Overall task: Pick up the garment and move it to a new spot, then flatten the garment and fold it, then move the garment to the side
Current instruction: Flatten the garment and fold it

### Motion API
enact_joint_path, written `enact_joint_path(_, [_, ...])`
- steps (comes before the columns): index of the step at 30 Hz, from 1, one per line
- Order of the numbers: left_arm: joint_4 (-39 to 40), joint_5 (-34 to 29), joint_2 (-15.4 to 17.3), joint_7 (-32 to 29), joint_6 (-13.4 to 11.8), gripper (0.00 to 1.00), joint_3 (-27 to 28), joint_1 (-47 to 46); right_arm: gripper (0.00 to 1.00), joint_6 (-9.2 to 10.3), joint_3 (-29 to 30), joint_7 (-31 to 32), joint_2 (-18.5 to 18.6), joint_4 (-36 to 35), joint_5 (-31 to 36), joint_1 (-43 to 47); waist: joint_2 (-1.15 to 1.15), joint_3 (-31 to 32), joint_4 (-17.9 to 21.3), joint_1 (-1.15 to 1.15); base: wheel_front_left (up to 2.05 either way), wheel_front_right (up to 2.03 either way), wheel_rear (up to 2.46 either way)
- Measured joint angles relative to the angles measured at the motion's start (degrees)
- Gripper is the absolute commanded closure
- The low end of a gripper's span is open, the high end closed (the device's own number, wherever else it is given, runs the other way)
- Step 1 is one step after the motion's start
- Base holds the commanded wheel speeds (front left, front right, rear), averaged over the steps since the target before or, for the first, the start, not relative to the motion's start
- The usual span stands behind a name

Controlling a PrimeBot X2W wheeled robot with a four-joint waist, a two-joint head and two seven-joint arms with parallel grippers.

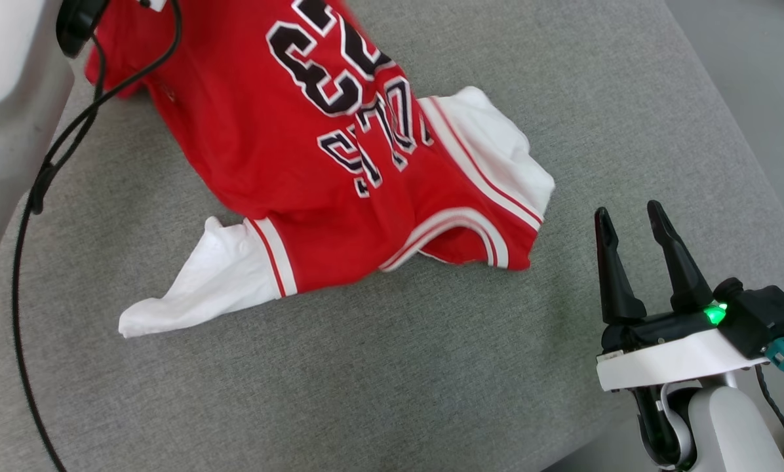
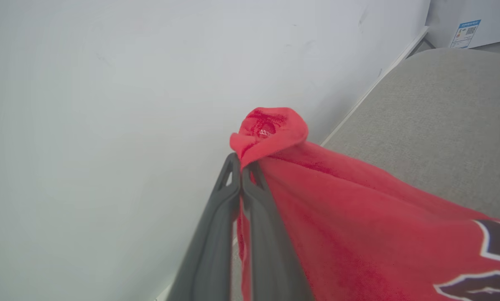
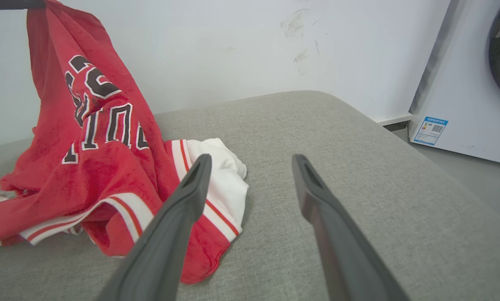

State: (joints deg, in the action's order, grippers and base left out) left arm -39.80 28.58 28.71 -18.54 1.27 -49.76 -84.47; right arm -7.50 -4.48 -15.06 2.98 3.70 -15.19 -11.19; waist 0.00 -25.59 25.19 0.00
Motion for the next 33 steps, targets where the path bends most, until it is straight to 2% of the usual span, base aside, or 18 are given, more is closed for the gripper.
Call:
enact_joint_path(1, [-1.01,-0.96,-0.09,1.71,-0.38,0.0,-0.34,-0.1,0.0,0.0,-0.03,0.0,0.0,0.02,-0.07,-0.03,0.0,-0.17,0.11,0.0,0.0,0.0,0.0])
enact_joint_path(4, [-4.1,-2.7,-0.78,7.27,-2.03,0.0,-0.81,-0.09,0.0,0.0,-0.23,0.0,0.0,0.19,-0.36,-0.4,0.0,-0.52,0.06,0.0,0.0,0.0,0.0])
enact_joint_path(8, [-10.59,1.08,-4.6,13.99,0.78,0.0,0.07,3.32,0.0,0.0,0.54,-0.01,-0.02,0.24,1.18,-0.75,0.0,1.05,-2.05,0.0,0.0,0.0,0.0])
enact_joint_path(14, [-11.6,3.46,-6.22,21.43,2.1,0.0,1.47,6.69,0.0,0.0,2.21,-0.01,-0.03,0.21,4.24,-0.53,0.0,4.47,-4.67,0.0,0.0,0.0,0.0])
enact_joint_path(18, [-10.27,5.21,-6.75,28.47,2.21,0.0,3.14,9.6,0.0,0.0,4.0,-0.02,-0.04,0.01,6.61,0.18,0.0,7.38,-6.84,-0.01,0.0,0.0,0.0])
enact_joint_path(22, [-6.58,5.93,-6.16,32.52,1.18,0.0,4.76,13.62,0.0,0.0,5.63,-0.02,0.46,-0.14,7.72,1.35,0.0,10.39,-9.36,-0.01,0.0,0.0,0.0])
enact_joint_path(26, [-0.2,6.05,-3.89,33.44,-1.46,0.0,7.34,20.75,0.0,0.0,6.77,-0.02,1.42,-0.35,8.25,3.02,0.0,13.23,-12.03,-0.01,0.0,0.0,0.0])
enact_joint_path(33, [15.26,8.29,-0.11,33.61,-6.93,0.0,11.31,41.47,0.0,0.0,7.26,1.48,2.45,-1.87,8.56,5.32,0.0,17.41,-16.24,-0.01,0.0,0.0,0.0])
